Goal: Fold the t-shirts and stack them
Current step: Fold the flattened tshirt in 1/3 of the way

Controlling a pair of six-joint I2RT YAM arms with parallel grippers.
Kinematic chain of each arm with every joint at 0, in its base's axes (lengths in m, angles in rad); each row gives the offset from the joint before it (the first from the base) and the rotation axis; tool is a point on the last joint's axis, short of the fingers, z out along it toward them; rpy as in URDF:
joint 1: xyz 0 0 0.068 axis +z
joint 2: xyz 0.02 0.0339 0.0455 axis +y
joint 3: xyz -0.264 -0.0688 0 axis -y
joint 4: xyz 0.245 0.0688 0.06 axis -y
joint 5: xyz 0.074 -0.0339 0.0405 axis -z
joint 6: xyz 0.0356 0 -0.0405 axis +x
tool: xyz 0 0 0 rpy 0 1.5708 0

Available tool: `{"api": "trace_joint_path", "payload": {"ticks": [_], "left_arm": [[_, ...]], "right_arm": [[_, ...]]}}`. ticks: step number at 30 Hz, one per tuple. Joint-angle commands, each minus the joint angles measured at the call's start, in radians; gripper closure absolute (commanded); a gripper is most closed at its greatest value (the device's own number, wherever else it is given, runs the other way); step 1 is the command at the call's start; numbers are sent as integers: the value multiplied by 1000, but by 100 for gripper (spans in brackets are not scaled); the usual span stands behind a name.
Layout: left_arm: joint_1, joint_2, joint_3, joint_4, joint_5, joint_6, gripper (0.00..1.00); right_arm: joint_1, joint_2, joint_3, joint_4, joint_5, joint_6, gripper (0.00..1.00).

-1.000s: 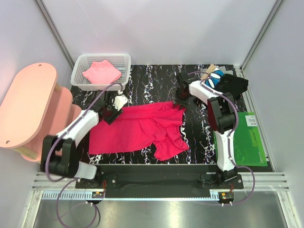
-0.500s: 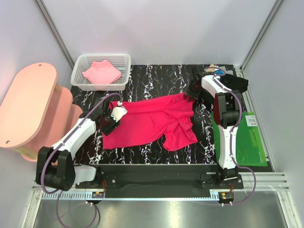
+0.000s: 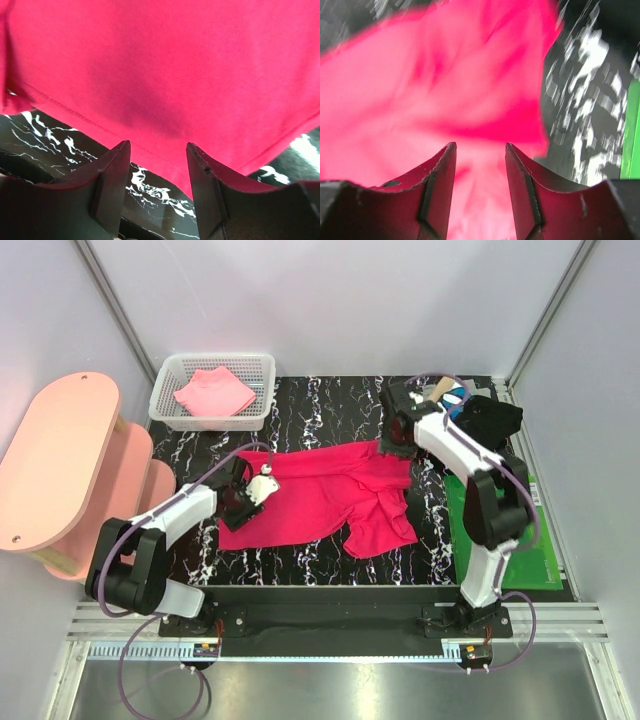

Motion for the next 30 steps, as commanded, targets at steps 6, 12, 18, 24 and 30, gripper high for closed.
{"api": "trace_joint_path", "payload": {"ticks": [6, 12, 18, 24, 30], "left_arm": [[55, 54, -98, 166, -132, 110, 50], [121, 108, -80, 217, -172, 156, 51], [128, 88, -74, 214, -170, 145, 52], [129, 68, -77, 211, -166, 136, 52], [129, 48, -69, 197, -152, 130, 53]], "right_arm": [[218, -375, -496, -36, -56, 96, 50], [229, -477, -687, -18, -90, 173, 50], [239, -415, -713, 11, -114, 176, 50], [246, -380, -751, 57, -129, 182, 50], [244, -336, -755, 90, -132, 184, 66]]}}
